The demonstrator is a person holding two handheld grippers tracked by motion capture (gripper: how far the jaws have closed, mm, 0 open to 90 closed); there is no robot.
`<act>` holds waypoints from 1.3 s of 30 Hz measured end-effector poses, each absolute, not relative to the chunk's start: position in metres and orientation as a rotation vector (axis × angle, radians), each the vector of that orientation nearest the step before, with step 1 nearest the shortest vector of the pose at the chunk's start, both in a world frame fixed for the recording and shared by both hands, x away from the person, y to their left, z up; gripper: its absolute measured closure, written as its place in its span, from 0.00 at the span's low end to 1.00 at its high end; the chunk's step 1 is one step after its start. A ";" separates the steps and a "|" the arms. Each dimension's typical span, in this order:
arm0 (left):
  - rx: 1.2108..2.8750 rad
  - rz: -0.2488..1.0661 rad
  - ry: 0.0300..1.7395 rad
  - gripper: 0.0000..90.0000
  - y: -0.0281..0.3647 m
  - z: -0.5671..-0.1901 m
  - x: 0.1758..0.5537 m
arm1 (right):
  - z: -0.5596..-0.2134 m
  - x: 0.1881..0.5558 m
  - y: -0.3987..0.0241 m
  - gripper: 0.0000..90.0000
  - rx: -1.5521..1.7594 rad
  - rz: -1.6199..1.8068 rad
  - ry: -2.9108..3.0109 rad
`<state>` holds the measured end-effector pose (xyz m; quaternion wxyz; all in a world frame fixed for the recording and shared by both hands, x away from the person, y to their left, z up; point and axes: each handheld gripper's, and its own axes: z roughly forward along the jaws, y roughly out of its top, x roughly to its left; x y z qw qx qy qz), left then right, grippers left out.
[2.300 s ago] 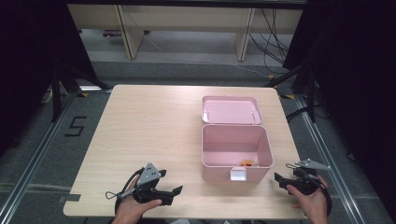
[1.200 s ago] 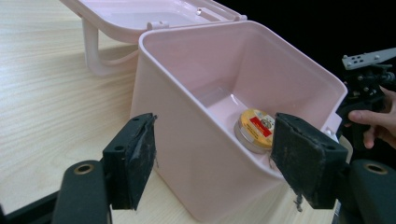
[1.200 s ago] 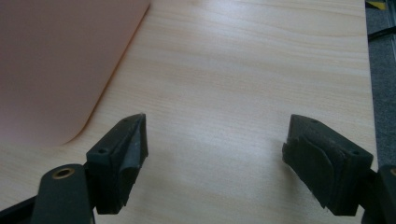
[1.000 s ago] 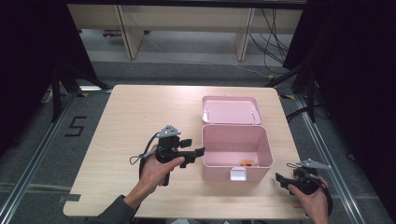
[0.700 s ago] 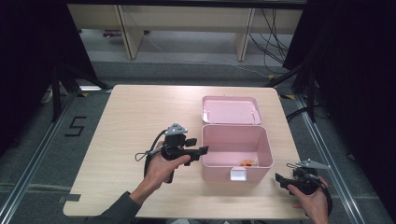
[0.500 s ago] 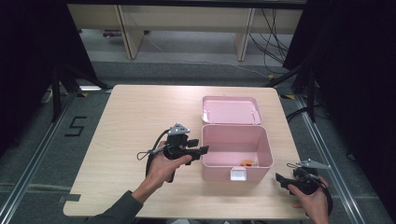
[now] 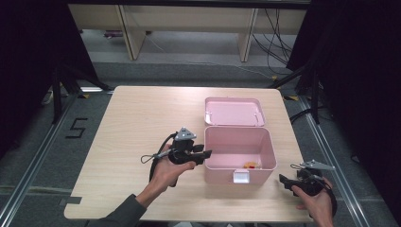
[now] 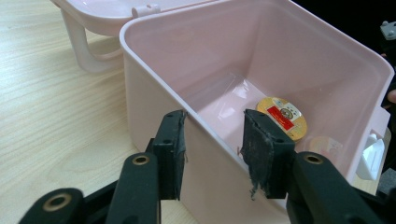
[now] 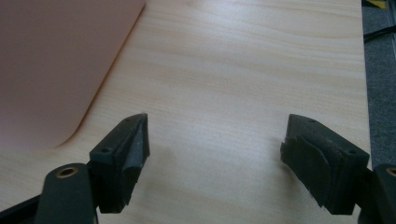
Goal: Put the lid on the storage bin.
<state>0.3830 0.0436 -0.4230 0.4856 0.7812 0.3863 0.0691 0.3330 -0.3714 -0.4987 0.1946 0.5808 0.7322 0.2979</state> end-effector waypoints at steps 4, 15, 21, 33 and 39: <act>1.902 0.170 0.940 0.68 0.044 -0.422 0.381 | -0.496 0.340 -0.374 0.29 1.642 0.855 2.065; 1.899 0.173 0.925 0.71 0.045 -0.421 0.379 | -0.472 0.375 -0.376 0.31 1.680 0.725 2.131; 1.896 0.183 0.927 0.72 0.045 -0.421 0.379 | -0.458 0.400 -0.376 0.32 1.680 0.719 2.159; 1.885 0.185 0.931 0.75 0.045 -0.421 0.374 | -0.427 0.441 -0.364 0.36 1.794 0.769 2.137; 1.883 0.169 0.925 0.75 0.045 -0.421 0.373 | -0.411 0.464 -0.366 0.41 1.759 0.738 2.195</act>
